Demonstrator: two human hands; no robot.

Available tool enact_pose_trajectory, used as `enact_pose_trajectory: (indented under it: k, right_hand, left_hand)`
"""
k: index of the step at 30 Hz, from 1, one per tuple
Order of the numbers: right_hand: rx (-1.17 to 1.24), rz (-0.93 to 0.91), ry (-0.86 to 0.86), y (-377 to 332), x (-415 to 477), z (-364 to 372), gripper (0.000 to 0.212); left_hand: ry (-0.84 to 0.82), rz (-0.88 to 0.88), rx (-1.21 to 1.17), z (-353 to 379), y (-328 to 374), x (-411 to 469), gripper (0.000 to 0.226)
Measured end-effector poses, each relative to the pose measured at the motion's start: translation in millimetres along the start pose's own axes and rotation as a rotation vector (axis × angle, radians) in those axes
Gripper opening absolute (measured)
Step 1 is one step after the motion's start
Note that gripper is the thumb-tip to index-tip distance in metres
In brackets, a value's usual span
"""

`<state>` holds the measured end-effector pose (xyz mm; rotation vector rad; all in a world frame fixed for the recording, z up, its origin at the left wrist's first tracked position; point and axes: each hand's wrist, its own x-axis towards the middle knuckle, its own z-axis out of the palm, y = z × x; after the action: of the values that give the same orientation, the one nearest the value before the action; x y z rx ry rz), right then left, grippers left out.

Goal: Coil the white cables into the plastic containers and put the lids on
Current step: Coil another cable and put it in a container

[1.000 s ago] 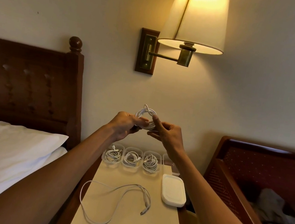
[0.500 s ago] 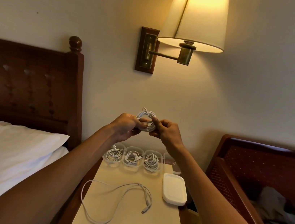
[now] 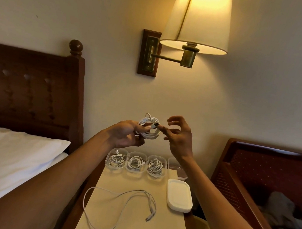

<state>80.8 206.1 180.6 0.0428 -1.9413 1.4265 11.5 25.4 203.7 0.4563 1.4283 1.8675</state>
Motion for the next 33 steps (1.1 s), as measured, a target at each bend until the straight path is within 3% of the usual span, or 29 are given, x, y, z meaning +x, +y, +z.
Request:
enact_pose_trajectory:
  k: [2,5,10,14,21,25,27,30,33]
  right_hand:
    - [-0.111,-0.140,-0.022,1,-2,-1,0.021]
    - [-0.155,-0.219,-0.102,-1,-2,-3,0.020]
    - [-0.206,-0.144,-0.200,-4,2,-10,0.016]
    - [-0.189,-0.081,-0.157,3,0,-11,0.011]
    - [-0.171,0.004,-0.245,12,-3,-20,0.008]
    - [-0.136,0.044,-0.156,18,-7,-21,0.011]
    - [-0.069,0.167,-0.124,16,-6,-25,0.015]
    - [0.261,0.454,-0.143,10,-4,-31,0.023]
    - [0.489,0.537,-0.038,15,-3,-33,0.028]
  left_hand:
    - [-0.017,-0.010,0.042,2,1,-1,0.015]
    - [0.017,-0.009,0.101,4,3,1,0.007]
    - [0.150,0.058,0.201,7,3,3,0.038]
    - [0.171,0.065,0.214,13,6,6,0.033]
    - [0.298,0.113,0.393,17,-8,16,0.028]
    - [0.358,0.203,0.463,23,-14,25,0.025]
    - [0.326,0.234,0.426,30,-15,27,0.025]
    - [0.277,0.281,0.353,43,-19,30,0.020]
    - [0.256,0.272,0.288,57,-30,36,0.009]
